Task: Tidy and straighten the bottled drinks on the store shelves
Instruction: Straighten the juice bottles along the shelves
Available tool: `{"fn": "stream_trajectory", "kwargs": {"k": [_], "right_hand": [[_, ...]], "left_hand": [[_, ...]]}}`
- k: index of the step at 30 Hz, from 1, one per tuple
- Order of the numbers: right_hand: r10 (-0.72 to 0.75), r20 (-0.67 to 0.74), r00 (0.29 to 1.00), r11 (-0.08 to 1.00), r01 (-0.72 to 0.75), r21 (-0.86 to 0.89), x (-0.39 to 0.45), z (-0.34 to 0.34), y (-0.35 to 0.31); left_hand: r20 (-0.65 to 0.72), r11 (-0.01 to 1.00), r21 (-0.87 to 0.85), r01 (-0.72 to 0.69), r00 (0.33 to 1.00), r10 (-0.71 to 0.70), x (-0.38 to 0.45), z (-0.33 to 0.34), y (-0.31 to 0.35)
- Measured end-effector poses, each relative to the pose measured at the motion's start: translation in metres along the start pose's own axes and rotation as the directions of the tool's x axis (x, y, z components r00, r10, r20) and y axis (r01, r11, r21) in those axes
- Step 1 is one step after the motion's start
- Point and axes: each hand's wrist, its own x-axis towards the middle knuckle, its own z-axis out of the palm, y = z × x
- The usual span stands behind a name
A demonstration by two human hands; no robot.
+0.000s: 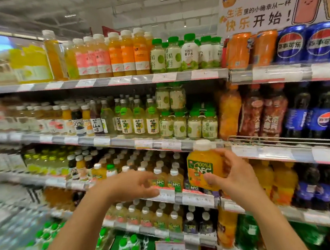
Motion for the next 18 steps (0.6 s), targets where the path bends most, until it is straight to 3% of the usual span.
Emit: {"fn": "stream_trajectory", "kwargs": {"k": [5, 10, 18], "right_hand": [[0.001, 0.156, 0.988, 0.999, 0.005, -0.033, -0.027, 0.035, 0.017], [0.019, 0.234, 0.972, 0.998, -0.033, 0.057, -0.052, 0.065, 0.036], [0.12, 0.327, 0.938, 0.988, -0.145, 0.053, -0.056, 0.104, 0.058]], "left_hand": [[0.003, 0.964, -0.132, 0.23, 0.973, -0.232, -0.042, 0.064, -0.035], [0.031, 0.942, -0.263, 0.209, 0.978, -0.208, -0.073, 0.102, -0.056], [0.047, 0.933, -0.24, 0.268, 0.963, -0.264, -0.07, 0.106, -0.114]]}}
